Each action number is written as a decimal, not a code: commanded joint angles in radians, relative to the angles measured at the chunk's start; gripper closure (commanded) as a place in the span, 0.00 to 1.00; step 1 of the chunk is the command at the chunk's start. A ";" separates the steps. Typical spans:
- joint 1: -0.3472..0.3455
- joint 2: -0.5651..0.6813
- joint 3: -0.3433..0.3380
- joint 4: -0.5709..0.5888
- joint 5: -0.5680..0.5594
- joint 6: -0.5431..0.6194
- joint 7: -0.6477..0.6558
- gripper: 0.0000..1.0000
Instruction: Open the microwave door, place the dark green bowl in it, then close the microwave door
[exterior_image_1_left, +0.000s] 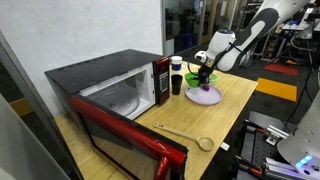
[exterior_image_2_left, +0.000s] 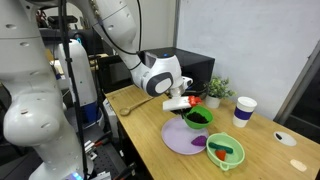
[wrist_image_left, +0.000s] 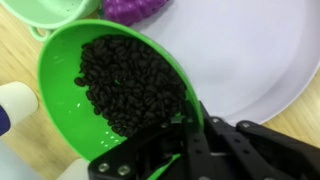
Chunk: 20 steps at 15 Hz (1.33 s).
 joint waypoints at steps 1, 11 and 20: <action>-0.003 -0.129 0.029 -0.044 0.109 -0.120 -0.117 0.99; 0.089 -0.432 -0.022 -0.050 0.186 -0.590 -0.327 0.99; 0.229 -0.657 -0.033 -0.162 0.278 -0.709 -0.434 0.99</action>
